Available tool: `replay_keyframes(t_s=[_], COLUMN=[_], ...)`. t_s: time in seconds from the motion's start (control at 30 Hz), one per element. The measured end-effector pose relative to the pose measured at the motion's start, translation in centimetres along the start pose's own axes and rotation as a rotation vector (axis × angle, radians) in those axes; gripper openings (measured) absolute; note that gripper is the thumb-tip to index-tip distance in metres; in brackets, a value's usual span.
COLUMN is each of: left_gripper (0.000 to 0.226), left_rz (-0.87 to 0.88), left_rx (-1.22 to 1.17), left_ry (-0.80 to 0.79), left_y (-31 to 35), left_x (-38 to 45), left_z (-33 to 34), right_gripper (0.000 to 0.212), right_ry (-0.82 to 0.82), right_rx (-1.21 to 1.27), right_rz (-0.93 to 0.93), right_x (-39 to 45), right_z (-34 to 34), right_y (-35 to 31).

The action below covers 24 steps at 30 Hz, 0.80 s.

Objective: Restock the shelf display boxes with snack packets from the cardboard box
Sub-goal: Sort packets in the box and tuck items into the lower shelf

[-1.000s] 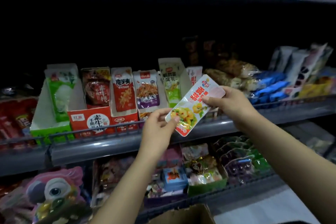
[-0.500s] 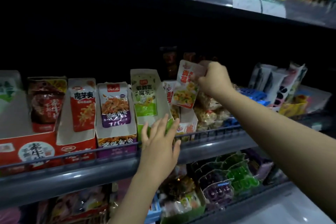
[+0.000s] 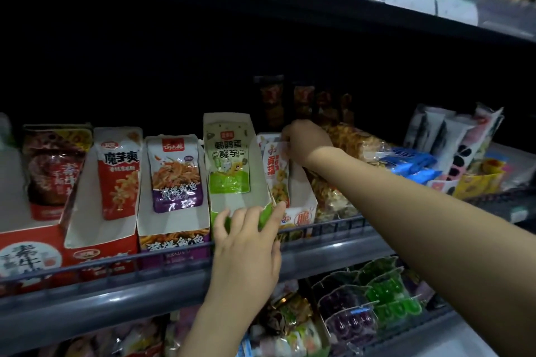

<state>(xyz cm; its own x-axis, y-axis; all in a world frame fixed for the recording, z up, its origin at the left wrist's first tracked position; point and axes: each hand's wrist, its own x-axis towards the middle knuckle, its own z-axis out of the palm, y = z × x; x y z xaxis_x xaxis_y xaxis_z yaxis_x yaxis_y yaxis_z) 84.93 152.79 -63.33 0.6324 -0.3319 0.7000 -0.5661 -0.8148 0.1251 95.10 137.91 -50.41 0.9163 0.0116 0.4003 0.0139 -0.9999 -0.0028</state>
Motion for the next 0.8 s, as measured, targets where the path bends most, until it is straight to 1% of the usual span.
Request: replay_keyframes(t_s=[0.17, 0.3, 0.5, 0.6, 0.73, 0.8], left_gripper=[0.075, 0.078, 0.072, 0.062, 0.058, 0.057], left_rz=[0.005, 0.001, 0.000, 0.003, -0.016, -0.014], left_rx=[0.009, 0.000, 0.003, 0.025, -0.022, -0.052], left_ry=[-0.045, -0.078, -0.112, -0.109, -0.111, -0.106], left_y=[-0.1, -0.1, -0.1, -0.2, -0.4, -0.5], left_x=[-0.2, -0.5, -0.9, -1.2, -1.8, -2.3], left_z=[0.0, 0.3, 0.2, -0.2, -1.5, -2.3], right_gripper=[0.017, 0.017, 0.024, 0.026, 0.031, 0.030], right_ry=[0.024, 0.006, 0.005, 0.000, 0.018, 0.049], right_rx=[0.013, 0.034, 0.092, 0.132, 0.283, 0.355], right_rz=[0.078, 0.103, 0.150, 0.160, 0.185, 0.151], right_x=[0.4, 0.1, -0.8, -0.9, -1.8, -3.3], right_z=[-0.2, -0.3, -0.7, -0.8, -0.8, -1.1], right_y=[0.3, 0.3, 0.4, 0.6, 1.0, 1.0])
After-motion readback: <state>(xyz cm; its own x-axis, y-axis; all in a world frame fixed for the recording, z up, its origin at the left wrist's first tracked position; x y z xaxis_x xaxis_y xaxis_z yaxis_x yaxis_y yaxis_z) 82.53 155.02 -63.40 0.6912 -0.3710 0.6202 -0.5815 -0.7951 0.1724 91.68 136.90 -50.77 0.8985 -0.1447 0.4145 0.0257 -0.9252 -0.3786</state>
